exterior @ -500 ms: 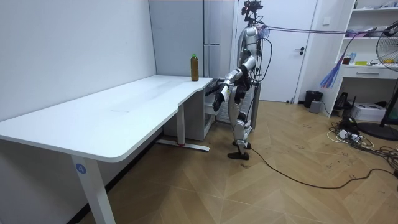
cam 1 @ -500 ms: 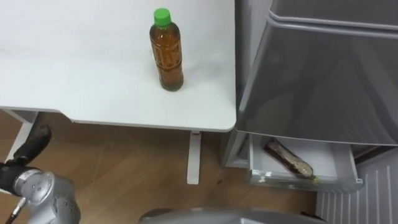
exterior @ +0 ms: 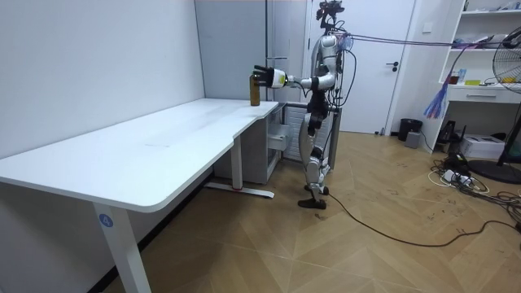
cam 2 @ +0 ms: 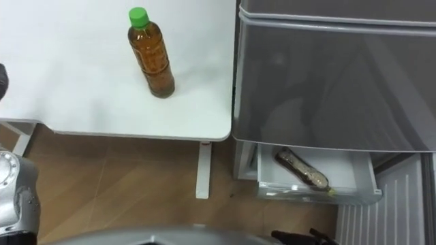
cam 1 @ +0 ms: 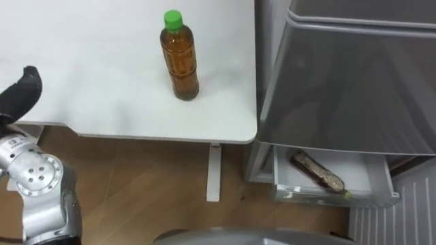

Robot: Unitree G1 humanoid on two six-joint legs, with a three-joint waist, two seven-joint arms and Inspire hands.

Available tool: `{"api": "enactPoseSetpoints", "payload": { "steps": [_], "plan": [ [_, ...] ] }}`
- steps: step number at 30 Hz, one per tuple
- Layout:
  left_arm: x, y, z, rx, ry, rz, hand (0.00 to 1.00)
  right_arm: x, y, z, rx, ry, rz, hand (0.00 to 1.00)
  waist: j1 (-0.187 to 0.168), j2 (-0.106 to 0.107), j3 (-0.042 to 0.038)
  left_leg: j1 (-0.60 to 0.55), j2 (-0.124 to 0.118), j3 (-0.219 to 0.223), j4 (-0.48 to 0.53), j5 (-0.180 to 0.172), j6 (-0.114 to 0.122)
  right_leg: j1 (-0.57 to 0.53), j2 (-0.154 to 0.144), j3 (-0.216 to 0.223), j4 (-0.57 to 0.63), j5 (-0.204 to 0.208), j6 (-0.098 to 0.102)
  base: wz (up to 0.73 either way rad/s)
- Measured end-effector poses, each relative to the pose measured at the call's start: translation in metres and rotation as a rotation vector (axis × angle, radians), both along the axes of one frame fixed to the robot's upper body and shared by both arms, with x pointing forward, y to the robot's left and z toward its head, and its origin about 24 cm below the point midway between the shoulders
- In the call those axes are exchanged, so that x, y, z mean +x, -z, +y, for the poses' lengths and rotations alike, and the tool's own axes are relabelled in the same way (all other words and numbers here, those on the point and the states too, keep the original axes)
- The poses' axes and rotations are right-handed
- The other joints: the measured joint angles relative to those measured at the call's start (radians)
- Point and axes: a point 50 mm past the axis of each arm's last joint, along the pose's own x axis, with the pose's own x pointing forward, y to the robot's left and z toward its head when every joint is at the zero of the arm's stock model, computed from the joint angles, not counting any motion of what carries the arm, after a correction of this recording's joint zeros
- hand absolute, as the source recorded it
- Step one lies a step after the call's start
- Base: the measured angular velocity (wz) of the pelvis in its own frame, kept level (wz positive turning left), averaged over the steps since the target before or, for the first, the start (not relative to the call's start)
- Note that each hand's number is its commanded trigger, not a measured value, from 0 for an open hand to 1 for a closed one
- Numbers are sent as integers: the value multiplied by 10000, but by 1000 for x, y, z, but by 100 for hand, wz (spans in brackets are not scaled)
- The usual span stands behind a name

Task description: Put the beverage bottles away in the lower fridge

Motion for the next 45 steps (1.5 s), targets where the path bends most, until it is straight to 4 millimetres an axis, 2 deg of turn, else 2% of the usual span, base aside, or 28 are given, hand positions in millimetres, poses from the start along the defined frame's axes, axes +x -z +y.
{"api": "enactPoseSetpoints", "payload": {
  "steps": [2, 5, 11, 17, 22, 26, 36, 45],
  "plan": [
    [3, -13, -8, 589, 484, -356, 0, -1, 0, 0, 39, -5, -75, 0, -104, 5, -5, 30, -2, 1, -26, 0, 0, 5, 0, 13, -20, 0, 0, 0],
    [7, -19, -17, 886, 1134, -456, 0, -1, 0, 0, 103, -36, -163, 0, -194, 17, 0, 34, 3, 3, -25, 0, -1, -2, 7, 22, -36, 0, 0, 0],
    [15, -16, -36, 1237, 2347, -140, 0, 0, 0, 0, 85, -70, -167, 0, -237, 19, 33, 138, 16, 78, -109, 1, -2, -65, 17, 151, -39, 0, 0, -3],
    [22, -15, -48, 1352, 3551, 108, 0, 6, 0, 0, 194, -87, -194, 0, -571, 2, 46, 127, 14, 103, -182, 0, -1, -114, 21, 251, -36, 0, 1, -2],
    [26, -13, -55, 1410, 4390, 407, 0, 8, 0, 0, 192, -33, -223, 0, -710, 18, 67, 120, 17, 130, -207, 0, -1, -106, 30, 356, -37, 0, 1, -1],
    [32, -10, -65, 1348, 5538, 779, 0, 9, 0, 2, 253, -161, -156, 0, -734, -49, 83, 116, 21, 131, -213, 0, -1, -109, 44, 535, -36, 0, 1, 0],
    [35, -3, -69, 575, 6681, 1120, 0, 10, 0, 2, 252, -223, -169, 0, -695, -94, 80, 172, 52, 344, -315, 0, -1, -131, 67, 803, -33, 0, 1, -5],
    [35, -2, -72, 174, 7390, 1099, 0, 10, 0, 3, 276, -268, -196, 0, -715, -130, 65, 194, 63, 435, -341, 0, 0, -166, 65, 839, -34, 0, 1, -2]
  ]
}}
